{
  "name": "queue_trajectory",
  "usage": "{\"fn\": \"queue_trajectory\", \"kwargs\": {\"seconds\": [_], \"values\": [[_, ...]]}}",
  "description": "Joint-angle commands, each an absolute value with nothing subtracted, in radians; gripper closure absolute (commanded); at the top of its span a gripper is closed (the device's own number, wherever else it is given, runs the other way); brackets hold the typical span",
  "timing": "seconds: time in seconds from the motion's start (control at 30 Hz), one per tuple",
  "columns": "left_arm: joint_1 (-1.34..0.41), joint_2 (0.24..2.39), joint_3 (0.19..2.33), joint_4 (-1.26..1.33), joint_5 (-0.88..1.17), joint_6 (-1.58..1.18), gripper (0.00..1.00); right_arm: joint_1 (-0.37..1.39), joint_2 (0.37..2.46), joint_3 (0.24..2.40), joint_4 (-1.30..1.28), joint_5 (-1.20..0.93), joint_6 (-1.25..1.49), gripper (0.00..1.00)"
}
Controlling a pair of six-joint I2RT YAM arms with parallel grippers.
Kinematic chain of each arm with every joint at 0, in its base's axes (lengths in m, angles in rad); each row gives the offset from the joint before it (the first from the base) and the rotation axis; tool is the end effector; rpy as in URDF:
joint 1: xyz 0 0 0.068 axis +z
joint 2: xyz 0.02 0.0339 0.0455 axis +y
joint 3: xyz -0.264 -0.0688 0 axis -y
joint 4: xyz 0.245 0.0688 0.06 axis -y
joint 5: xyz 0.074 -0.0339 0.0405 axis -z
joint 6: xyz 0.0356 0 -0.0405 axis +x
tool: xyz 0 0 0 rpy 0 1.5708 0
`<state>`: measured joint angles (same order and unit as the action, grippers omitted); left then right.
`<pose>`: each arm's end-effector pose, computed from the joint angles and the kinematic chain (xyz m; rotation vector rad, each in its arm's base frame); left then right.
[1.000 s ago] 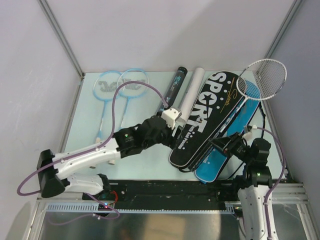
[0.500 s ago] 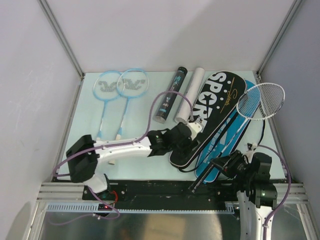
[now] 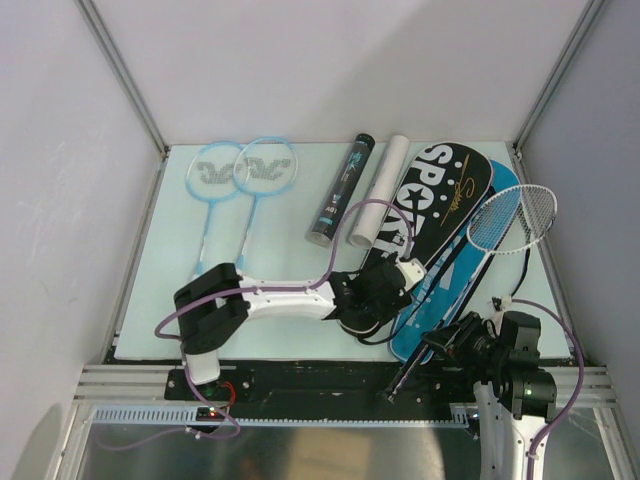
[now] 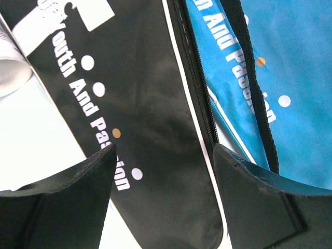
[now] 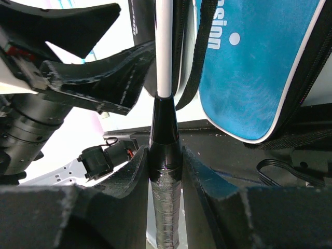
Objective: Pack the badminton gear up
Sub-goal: Open the racket at the center of the board.
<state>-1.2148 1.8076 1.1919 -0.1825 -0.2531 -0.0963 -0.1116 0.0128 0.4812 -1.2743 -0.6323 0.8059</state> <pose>0.1451 -0.3646 0.1999 1.1487 2.0656 -0.3472 0.0209 0.0188 0.2069 0.7858 2.3099 1.0752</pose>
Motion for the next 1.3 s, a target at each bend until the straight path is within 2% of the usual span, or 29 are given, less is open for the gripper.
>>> {"fn": "queue_trajectory", "kwargs": {"seconds": [0.0, 0.27, 0.4, 0.47, 0.53, 0.6, 0.67, 1.0, 1.27], "values": [[-1.242, 1.845, 1.234, -0.123, -0.311, -0.052, 0.22, -0.115, -0.088, 0.517, -1.317, -0.612, 0.759, 1.0], [-1.25, 1.9, 1.248, -0.121, -0.359, -0.032, 0.29, -0.115, -0.092, 0.526, -1.32, -0.604, 0.755, 1.0], [-1.25, 1.924, 1.264, -0.12, -0.358, -0.027, 0.37, -0.115, -0.091, 0.537, -1.323, -0.594, 0.757, 1.0], [-1.25, 1.928, 1.269, -0.12, -0.352, -0.027, 0.48, -0.115, -0.091, 0.539, -1.323, -0.59, 0.759, 1.0], [-1.25, 1.919, 1.269, -0.12, -0.36, -0.034, 0.72, -0.115, -0.092, 0.54, -1.323, -0.586, 0.758, 1.0], [-1.249, 1.891, 1.268, -0.122, -0.367, -0.041, 0.9, -0.115, -0.091, 0.54, -1.327, -0.579, 0.756, 1.0], [-1.243, 1.855, 1.272, -0.134, -0.352, -0.058, 0.97, -0.115, -0.09, 0.54, -1.328, -0.574, 0.752, 1.0], [-1.127, 1.706, 1.264, -0.152, -0.115, -0.295, 1.0, -0.115, -0.048, 0.528, -1.263, -0.615, 0.757, 1.0], [-1.104, 1.667, 1.254, -0.143, -0.078, -0.354, 1.0, -0.115, -0.017, 0.509, -1.203, -0.694, 0.791, 1.0]]}}
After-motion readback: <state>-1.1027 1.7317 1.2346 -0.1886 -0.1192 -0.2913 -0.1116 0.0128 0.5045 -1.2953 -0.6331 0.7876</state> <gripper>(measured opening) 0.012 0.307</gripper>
